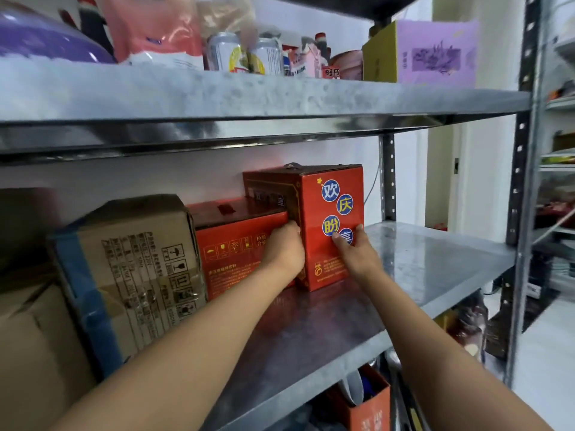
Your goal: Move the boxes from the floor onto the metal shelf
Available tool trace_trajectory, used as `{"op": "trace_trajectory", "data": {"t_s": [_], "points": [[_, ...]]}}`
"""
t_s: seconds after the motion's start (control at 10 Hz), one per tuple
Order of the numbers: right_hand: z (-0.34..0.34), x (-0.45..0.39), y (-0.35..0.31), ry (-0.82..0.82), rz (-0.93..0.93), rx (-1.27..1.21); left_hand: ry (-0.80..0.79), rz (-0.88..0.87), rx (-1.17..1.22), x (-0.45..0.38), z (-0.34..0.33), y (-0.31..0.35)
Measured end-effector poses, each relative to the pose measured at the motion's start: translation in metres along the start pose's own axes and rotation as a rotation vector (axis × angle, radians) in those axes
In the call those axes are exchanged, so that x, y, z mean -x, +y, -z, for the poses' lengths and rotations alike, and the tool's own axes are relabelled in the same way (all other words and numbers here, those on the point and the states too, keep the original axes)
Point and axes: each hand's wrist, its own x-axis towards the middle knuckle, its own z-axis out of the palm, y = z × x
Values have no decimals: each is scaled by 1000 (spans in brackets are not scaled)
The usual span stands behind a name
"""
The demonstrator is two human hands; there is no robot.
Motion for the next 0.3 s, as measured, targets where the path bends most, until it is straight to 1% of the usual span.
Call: {"op": "trace_trajectory", "data": {"t_s": [0.1,0.2,0.3], "points": [[4,31,-9,-44,-18,-104,-81,-47,-5,19,19,6],[7,68,-18,-104,14,-64,-138,-142,-33,44,44,9],[7,112,-40,-145,82,29,-203,-207,-110,78,83,14]]}}
